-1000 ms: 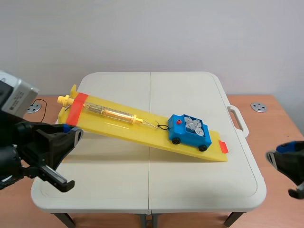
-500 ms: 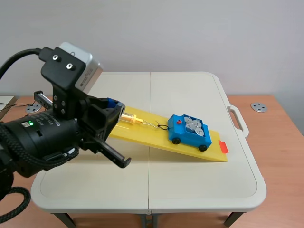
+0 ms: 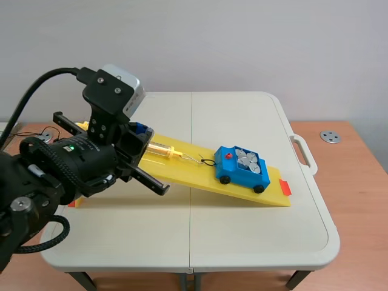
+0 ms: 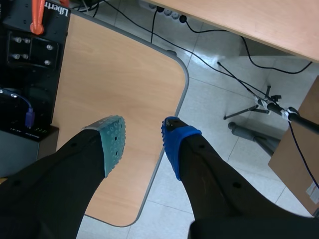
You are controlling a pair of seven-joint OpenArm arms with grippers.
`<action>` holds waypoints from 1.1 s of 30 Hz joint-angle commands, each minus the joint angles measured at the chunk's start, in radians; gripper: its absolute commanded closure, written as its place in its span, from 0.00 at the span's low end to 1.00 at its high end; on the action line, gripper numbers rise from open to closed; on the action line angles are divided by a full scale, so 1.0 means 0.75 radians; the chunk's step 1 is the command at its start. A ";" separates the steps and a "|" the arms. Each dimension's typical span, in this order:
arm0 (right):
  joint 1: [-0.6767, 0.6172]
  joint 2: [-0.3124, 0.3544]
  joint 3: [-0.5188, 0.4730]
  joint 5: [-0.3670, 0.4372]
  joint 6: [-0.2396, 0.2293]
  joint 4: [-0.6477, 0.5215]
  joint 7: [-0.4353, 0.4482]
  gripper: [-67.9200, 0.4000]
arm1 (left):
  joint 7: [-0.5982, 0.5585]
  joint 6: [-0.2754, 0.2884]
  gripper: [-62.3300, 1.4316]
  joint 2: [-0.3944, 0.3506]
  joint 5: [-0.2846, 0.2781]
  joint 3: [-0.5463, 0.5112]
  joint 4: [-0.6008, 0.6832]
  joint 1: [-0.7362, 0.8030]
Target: Place the four metal weights on the blue cart on the ramp.
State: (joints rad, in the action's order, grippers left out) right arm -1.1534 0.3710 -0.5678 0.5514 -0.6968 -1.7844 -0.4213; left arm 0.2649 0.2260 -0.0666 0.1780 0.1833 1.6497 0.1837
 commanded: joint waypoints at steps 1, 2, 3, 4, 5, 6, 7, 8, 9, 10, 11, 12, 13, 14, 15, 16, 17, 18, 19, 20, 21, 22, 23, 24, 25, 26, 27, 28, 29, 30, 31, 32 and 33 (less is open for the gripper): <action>-0.014 0.019 -0.092 0.119 -0.065 -0.131 0.084 0.70 | -0.165 -0.092 0.94 0.025 -0.021 0.009 0.064 -0.054; -0.014 0.018 -0.092 0.119 -0.065 -0.131 0.084 0.70 | -0.177 -0.105 0.94 0.025 -0.013 0.012 0.050 -0.062; -0.014 0.018 -0.092 0.119 -0.065 -0.131 0.084 0.70 | -0.183 -0.112 0.94 0.026 0.001 0.015 0.038 -0.070; -0.014 0.018 -0.092 0.119 -0.065 -0.131 0.084 0.70 | -0.184 -0.122 0.94 0.026 0.011 0.017 0.027 -0.080; -0.014 0.018 -0.092 0.119 -0.065 -0.131 0.081 0.70 | -0.183 -0.135 0.94 0.025 0.014 0.017 0.017 -0.089; -0.014 0.018 -0.092 0.119 -0.065 -0.131 0.079 0.70 | -0.185 -0.149 0.94 0.025 0.019 0.017 0.006 -0.096; -0.014 0.018 -0.092 0.119 -0.065 -0.131 0.078 0.70 | -0.186 -0.161 0.94 0.025 0.031 0.017 -0.005 -0.106; -0.014 0.018 -0.092 0.119 -0.065 -0.131 0.075 0.70 | -0.188 -0.173 0.94 0.025 0.037 0.017 -0.017 -0.114; -0.014 0.018 -0.092 0.119 -0.065 -0.131 0.075 0.70 | -0.188 -0.175 0.94 0.025 0.038 0.017 -0.027 -0.121; -0.014 0.015 -0.092 0.118 -0.065 -0.131 0.074 0.70 | -0.188 -0.175 0.94 0.025 0.039 0.017 -0.036 -0.128; -0.014 0.014 -0.092 0.118 -0.065 -0.131 0.074 0.70 | -0.188 -0.175 0.94 0.025 0.039 0.017 -0.044 -0.132; -0.014 0.011 -0.092 0.118 -0.065 -0.131 0.073 0.70 | -0.189 -0.175 0.94 0.025 0.039 0.017 -0.049 -0.132; -0.014 0.007 -0.092 0.118 -0.065 -0.131 0.074 0.70 | -0.188 -0.175 0.94 0.025 0.039 0.017 -0.052 -0.134; -0.014 0.006 -0.092 0.118 -0.065 -0.131 0.074 0.70 | -0.189 -0.175 0.94 0.025 0.039 0.017 -0.055 -0.135; -0.014 0.003 -0.092 0.118 -0.065 -0.131 0.075 0.70 | -0.189 -0.175 0.94 0.025 0.039 0.017 -0.056 -0.135; -0.014 0.003 -0.092 0.118 -0.065 -0.131 0.074 0.70 | -0.189 -0.175 0.94 0.025 0.039 0.017 -0.056 -0.135; -0.014 0.003 -0.092 0.118 -0.065 -0.131 0.074 0.70 | -0.189 -0.175 0.94 0.025 0.039 0.017 -0.056 -0.135; -0.014 0.004 -0.092 0.118 -0.065 -0.131 0.075 0.70 | -0.189 -0.175 0.94 0.025 0.039 0.017 -0.056 -0.135; -0.014 0.004 -0.092 0.118 -0.065 -0.131 0.075 0.70 | -0.189 -0.175 0.94 0.025 0.039 0.017 -0.056 -0.135; -0.014 0.004 -0.092 0.118 -0.065 -0.131 0.075 0.70 | -0.189 -0.175 0.94 0.025 0.039 0.017 -0.056 -0.135; -0.014 0.004 -0.092 0.118 -0.065 -0.131 0.075 0.70 | -0.189 -0.175 0.94 0.025 0.039 0.017 -0.056 -0.135; -0.014 0.004 -0.092 0.118 -0.065 -0.131 0.075 0.70 | -0.189 -0.175 0.94 0.025 0.039 0.017 -0.056 -0.135; -0.014 0.004 -0.092 0.118 -0.065 -0.131 0.075 0.70 | -0.189 -0.175 0.94 0.025 0.039 0.017 -0.056 -0.135; -0.014 0.004 -0.092 0.118 -0.065 -0.131 0.075 0.70 | -0.189 -0.175 0.94 0.025 0.039 0.017 -0.056 -0.135; -0.014 0.004 -0.092 0.118 -0.065 -0.131 0.075 0.70 | -0.189 -0.175 0.94 0.025 0.039 0.017 -0.056 -0.135; -0.014 0.004 -0.092 0.118 -0.065 -0.131 0.075 0.70 | -0.189 -0.175 0.94 0.025 0.039 0.017 -0.056 -0.135; -0.014 0.004 -0.092 0.118 -0.065 -0.131 0.075 0.70 | -0.189 -0.175 0.94 0.025 0.039 0.017 -0.056 -0.135; -0.014 0.004 -0.092 0.118 -0.065 -0.131 0.075 0.70 | -0.189 -0.175 0.94 0.025 0.039 0.017 -0.056 -0.135; -0.014 0.004 -0.092 0.118 -0.065 -0.131 0.075 0.70 | -0.189 -0.175 0.94 0.025 0.039 0.017 -0.056 -0.135; -0.014 0.004 -0.092 0.118 -0.065 -0.131 0.075 0.70 | -0.189 -0.175 0.94 0.025 0.039 0.017 -0.056 -0.135; -0.014 0.004 -0.092 0.118 -0.065 -0.131 0.075 0.70 | -0.189 -0.175 0.94 0.025 0.039 0.017 -0.056 -0.135; -0.014 0.004 -0.092 0.118 -0.065 -0.131 0.075 0.70 | -0.189 -0.175 0.94 0.025 0.039 0.017 -0.056 -0.135; -0.013 0.004 -0.092 0.118 -0.065 -0.131 0.075 0.70 | -0.188 -0.175 0.94 0.025 0.039 0.017 -0.056 -0.135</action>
State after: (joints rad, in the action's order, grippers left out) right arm -1.1530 0.3714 -0.5686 0.5690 -0.6968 -1.7851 -0.4210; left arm 0.2577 0.1493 -0.0666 0.2180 0.1833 1.5265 0.1303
